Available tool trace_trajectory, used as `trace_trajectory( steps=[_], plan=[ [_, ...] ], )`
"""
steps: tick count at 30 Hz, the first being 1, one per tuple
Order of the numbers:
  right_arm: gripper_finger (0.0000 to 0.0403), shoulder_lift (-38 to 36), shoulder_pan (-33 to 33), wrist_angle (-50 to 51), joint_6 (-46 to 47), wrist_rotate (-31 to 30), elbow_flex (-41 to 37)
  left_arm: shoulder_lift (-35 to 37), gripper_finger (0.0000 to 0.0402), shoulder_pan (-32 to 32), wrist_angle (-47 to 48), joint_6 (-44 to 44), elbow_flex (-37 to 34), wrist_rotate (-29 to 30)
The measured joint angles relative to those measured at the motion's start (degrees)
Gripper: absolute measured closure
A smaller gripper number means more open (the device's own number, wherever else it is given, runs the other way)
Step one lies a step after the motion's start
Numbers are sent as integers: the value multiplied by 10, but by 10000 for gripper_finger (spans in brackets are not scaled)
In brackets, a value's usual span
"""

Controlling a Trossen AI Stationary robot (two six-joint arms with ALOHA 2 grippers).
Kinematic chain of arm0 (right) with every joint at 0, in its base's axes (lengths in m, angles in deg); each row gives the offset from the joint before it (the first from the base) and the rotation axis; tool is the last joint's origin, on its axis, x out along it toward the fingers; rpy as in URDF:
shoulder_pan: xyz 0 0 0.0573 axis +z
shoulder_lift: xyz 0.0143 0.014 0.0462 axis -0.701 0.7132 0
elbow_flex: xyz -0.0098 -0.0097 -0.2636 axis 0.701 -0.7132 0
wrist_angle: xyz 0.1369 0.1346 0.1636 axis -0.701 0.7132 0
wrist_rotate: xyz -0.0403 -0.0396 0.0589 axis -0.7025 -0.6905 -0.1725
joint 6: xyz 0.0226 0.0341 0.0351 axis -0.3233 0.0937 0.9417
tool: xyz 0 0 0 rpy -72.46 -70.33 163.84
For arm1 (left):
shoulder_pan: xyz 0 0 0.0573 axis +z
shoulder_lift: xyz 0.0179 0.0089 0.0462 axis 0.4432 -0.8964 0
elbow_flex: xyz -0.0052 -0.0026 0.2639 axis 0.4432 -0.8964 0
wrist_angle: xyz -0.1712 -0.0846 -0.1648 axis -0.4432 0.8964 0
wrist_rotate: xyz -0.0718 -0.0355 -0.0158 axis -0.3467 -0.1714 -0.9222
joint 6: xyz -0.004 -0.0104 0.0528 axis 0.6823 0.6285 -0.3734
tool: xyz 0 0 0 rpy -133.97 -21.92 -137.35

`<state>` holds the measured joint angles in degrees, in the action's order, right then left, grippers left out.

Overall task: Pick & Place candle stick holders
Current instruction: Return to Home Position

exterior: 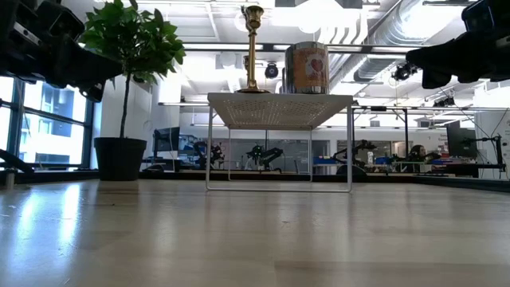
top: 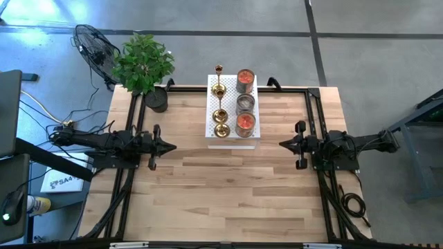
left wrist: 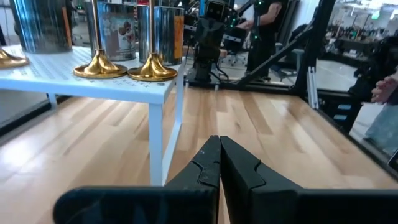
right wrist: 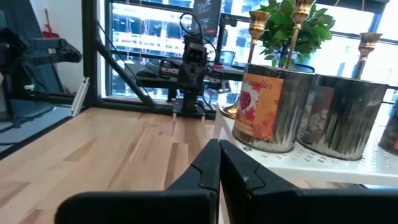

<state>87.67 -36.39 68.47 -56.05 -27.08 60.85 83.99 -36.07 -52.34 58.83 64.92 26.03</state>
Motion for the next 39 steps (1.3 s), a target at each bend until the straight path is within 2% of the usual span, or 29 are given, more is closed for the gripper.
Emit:
trace_trajectory(
  steps=[6, 39],
  plan=[
    [402, 0, 0, 0, 0, -6, 0, 0, 400, 0, 0, -55, 0, 1],
    [399, 0, 0, 0, 1, -6, 0, 0, 400, 0, -1, -48, 0, 2]
  ],
)
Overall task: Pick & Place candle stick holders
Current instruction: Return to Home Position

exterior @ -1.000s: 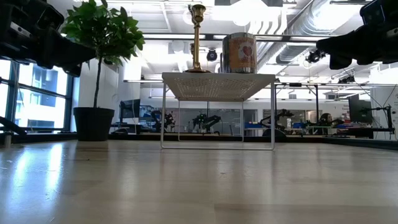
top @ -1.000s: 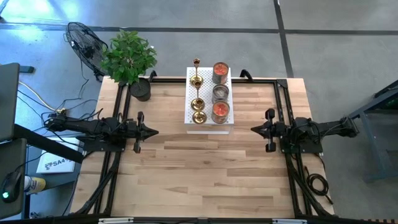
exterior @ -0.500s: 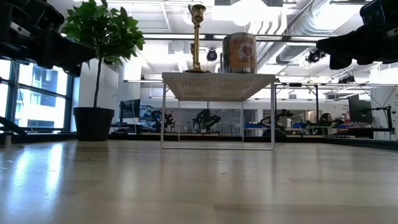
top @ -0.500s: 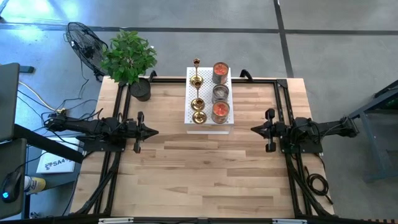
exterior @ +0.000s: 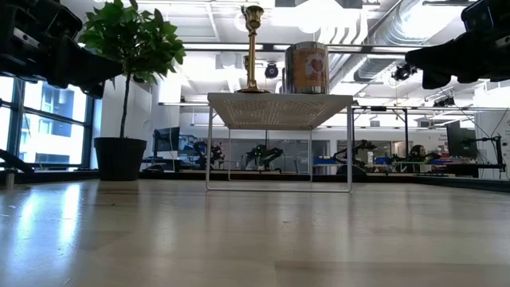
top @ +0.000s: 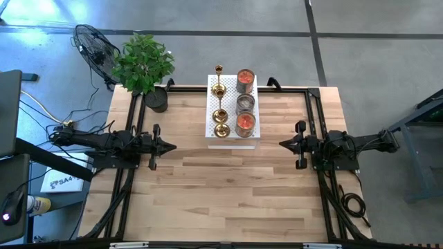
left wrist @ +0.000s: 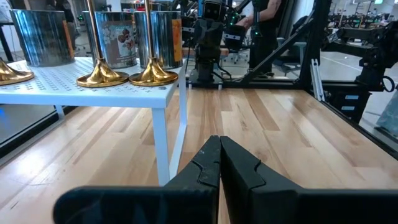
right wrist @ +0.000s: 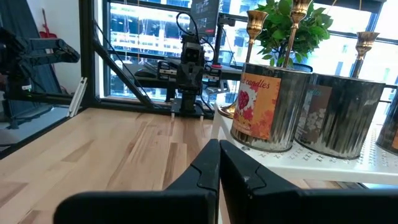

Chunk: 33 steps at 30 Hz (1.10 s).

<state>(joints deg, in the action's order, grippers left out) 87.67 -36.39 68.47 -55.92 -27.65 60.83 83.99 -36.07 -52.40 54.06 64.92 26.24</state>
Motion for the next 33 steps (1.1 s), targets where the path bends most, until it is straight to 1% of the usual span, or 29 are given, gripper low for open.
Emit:
trace_trajectory(
  steps=[15, 33],
  plan=[
    [402, 0, 0, 0, 0, 0, 0, 0, 400, 0, 0, 0, 0, 0],
    [394, 0, 0, 0, 0, 0, 0, 0, 400, 0, 0, 0, 0, 0]
  ],
)
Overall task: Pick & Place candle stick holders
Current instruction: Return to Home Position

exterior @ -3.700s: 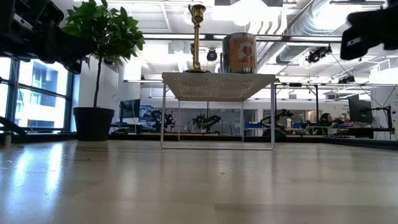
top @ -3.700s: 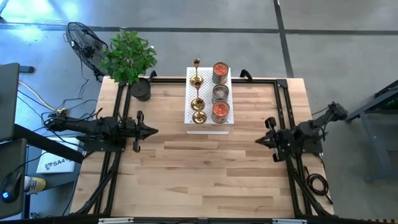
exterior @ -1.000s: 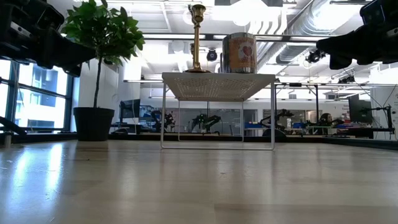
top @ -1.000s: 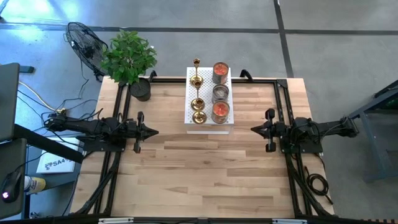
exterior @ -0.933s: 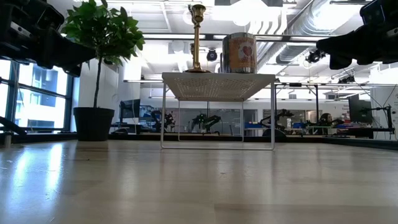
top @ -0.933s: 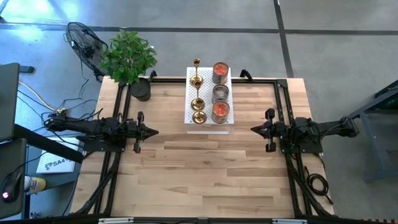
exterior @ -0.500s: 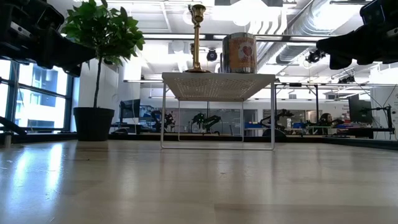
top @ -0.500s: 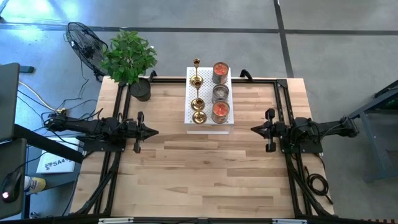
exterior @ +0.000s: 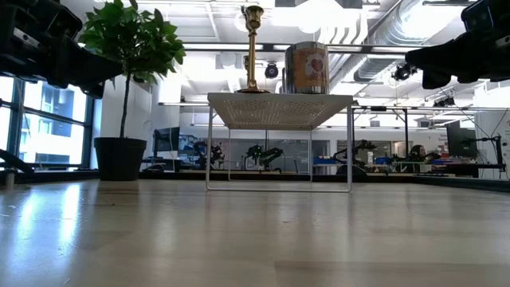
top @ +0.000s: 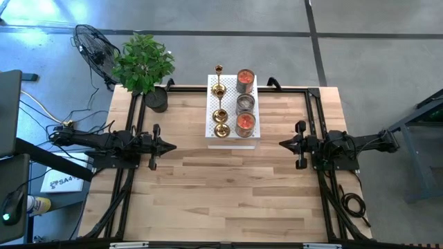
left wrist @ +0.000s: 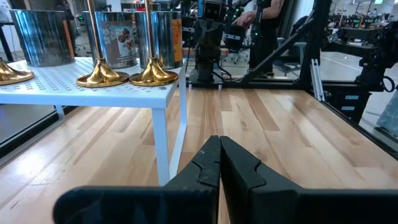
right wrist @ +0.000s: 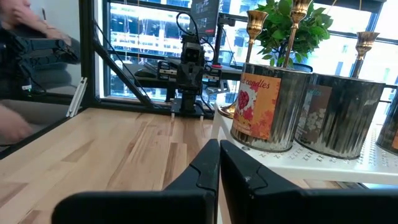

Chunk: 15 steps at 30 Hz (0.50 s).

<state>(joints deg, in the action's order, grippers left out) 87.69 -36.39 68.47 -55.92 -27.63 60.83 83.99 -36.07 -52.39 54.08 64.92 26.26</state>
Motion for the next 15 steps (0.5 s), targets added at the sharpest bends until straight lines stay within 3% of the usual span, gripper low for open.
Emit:
trace_trajectory(
  steps=[15],
  plan=[
    [400, 0, 0, 0, 0, 0, 0, 0, 400, 0, 0, 0, 0, 0]
  ],
)
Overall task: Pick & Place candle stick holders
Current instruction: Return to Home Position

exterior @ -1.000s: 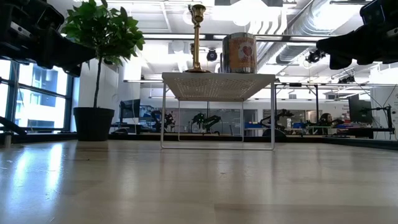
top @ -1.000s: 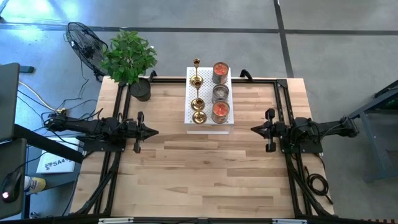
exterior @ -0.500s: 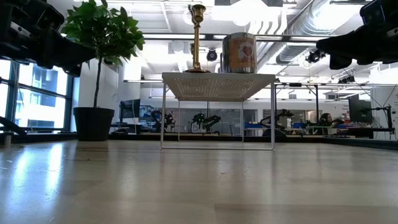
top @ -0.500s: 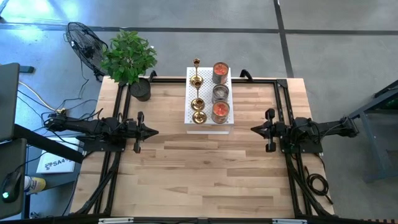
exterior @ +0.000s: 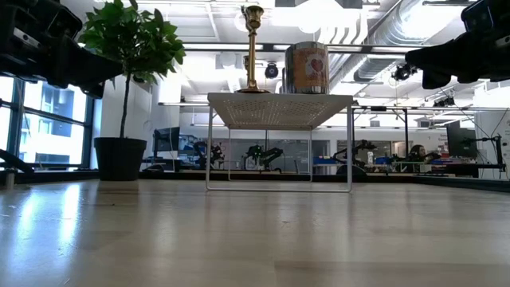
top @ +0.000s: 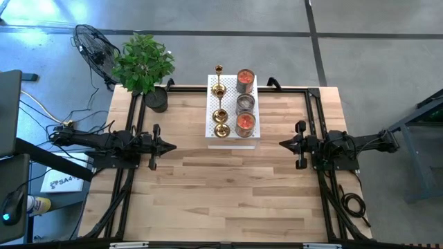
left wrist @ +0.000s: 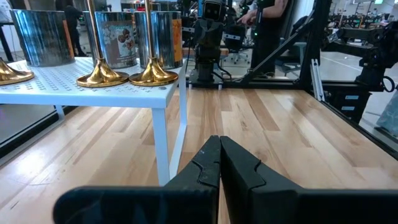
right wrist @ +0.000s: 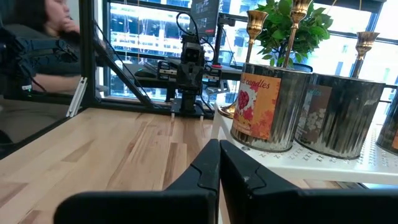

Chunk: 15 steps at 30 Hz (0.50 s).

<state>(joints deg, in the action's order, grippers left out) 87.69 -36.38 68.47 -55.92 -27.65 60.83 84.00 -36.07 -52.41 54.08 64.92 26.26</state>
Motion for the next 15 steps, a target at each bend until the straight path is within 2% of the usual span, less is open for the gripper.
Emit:
trace_trajectory(
  steps=[15],
  plan=[
    [396, 0, 0, 0, 0, 0, 0, 0, 400, 0, 0, 0, 0, 0]
  ],
)
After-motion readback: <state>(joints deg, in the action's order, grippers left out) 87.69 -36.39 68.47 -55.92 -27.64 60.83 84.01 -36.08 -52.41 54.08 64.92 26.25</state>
